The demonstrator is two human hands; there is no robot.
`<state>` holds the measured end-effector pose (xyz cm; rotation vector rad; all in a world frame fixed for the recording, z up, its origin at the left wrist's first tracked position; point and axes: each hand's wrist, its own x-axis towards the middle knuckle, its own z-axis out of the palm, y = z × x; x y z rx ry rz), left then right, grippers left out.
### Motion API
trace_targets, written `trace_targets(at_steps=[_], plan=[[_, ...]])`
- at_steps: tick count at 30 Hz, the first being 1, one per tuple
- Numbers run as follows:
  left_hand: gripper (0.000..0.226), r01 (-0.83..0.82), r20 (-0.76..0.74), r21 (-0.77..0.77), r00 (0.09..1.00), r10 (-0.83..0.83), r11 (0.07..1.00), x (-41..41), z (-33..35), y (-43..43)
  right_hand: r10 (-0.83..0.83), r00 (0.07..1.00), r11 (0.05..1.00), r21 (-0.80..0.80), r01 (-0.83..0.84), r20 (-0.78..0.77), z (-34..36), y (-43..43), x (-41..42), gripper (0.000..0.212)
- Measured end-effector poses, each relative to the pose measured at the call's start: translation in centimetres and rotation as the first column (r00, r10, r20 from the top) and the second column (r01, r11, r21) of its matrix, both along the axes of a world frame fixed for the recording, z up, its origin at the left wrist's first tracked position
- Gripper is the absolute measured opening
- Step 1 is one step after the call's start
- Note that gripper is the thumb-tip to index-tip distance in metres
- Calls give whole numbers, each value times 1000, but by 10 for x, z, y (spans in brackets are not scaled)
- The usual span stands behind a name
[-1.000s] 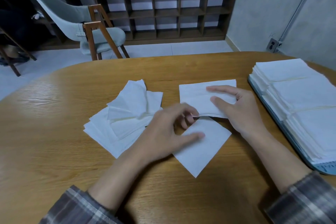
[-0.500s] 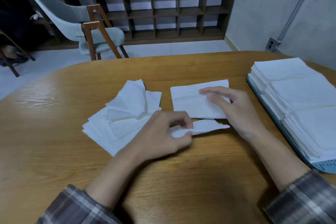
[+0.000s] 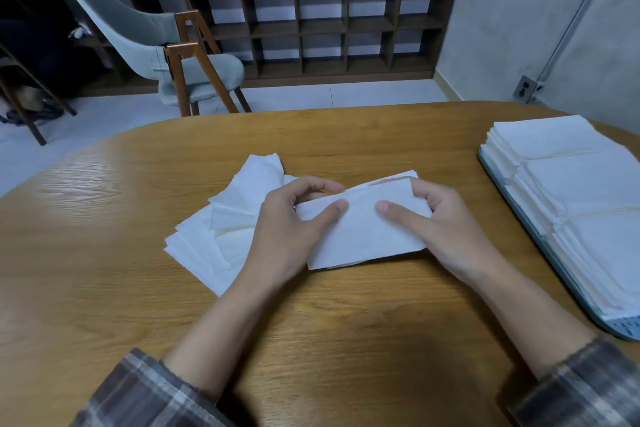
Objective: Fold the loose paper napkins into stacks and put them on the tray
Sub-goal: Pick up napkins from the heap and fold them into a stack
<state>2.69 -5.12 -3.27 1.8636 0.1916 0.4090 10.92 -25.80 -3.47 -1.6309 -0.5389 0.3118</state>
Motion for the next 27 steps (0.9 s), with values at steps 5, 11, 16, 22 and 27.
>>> trace_targets(at_steps=[5, 11, 16, 22, 27], plan=[[16, -28, -6, -76, 1000, 28, 997, 2, -2, -2, 39, 999, 999, 14, -40, 36, 0, 4, -2, 49], [16, -34, -20, -56, 999, 33, 998, 2, -7, -6, 53, 997, 998, 25, -55, 51, 1, 4, -3, 60], [26, -61, 18, 134, 998, 59, 989, -1, -5, -7, 59, 998, 994, 93, -62, 30, 2, 2, 0, 58], [20, 67, -8, -93, 998, -68, 993, -1, 3, 0, 77, 997, 988, 135, -75, -9, 2, -4, 3, 45], [28, -131, 103, 357, 990, 101, 925, 3, -10, 10, -9, 987, 995, -95, 25, 163, -2, 0, 1, 24]])
